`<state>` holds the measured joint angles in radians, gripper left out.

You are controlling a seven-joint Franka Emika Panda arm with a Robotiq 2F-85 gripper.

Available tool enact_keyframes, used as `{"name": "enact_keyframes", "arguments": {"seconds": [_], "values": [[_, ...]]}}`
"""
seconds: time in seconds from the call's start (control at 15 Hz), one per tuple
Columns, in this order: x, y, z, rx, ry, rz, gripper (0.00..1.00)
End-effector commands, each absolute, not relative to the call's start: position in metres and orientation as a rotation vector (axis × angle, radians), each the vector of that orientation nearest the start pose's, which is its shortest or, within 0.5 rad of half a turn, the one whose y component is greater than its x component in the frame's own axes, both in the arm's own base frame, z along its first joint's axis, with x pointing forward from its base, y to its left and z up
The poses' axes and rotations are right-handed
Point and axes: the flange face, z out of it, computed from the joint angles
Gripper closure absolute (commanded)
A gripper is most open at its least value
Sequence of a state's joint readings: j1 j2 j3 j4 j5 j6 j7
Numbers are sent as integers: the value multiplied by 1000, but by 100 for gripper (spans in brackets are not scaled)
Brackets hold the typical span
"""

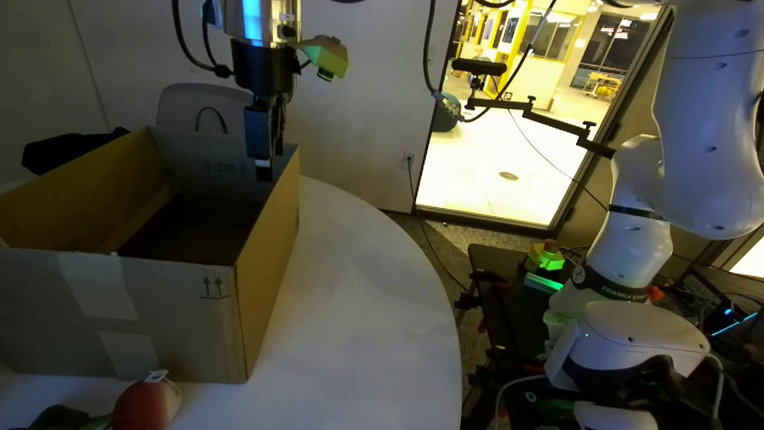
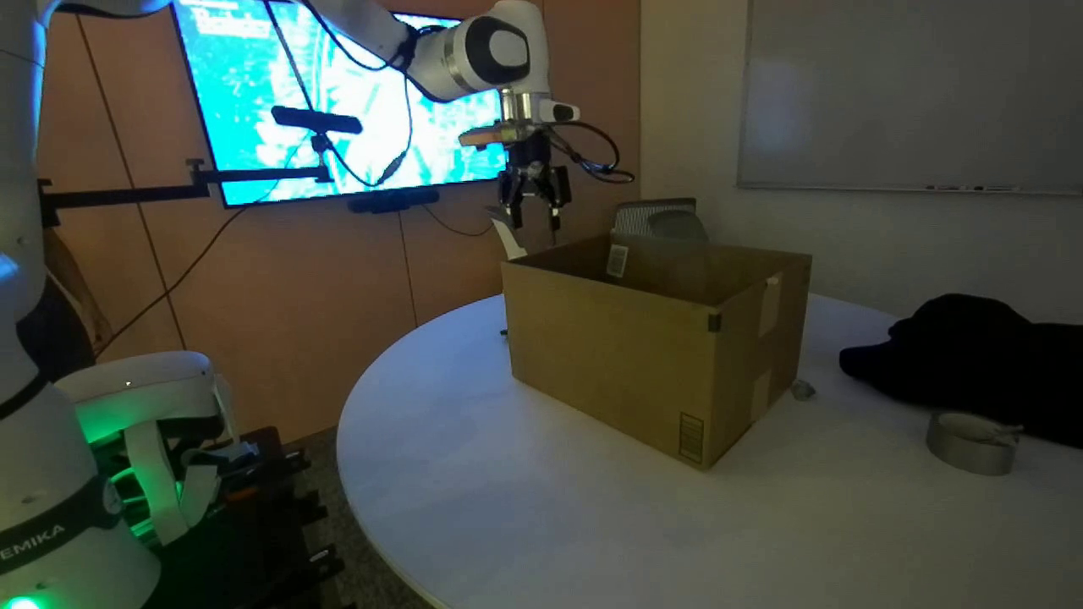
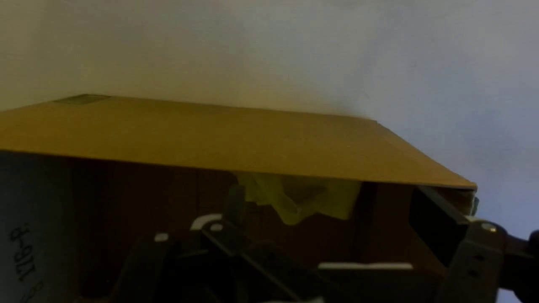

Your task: Pick up the marker and wrap it on the cloth, then pick up the cloth and put it in the box

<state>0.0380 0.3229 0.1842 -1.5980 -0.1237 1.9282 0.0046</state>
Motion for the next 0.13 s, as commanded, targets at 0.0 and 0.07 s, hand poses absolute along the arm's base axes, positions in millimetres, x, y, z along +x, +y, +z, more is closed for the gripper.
{"name": "enact_keyframes", "arguments": {"seconds": [0.0,0.07], "values": [[622,71,481,-3197,-347,19,0],[645,116,459,-3193,-375,15,0]]}}
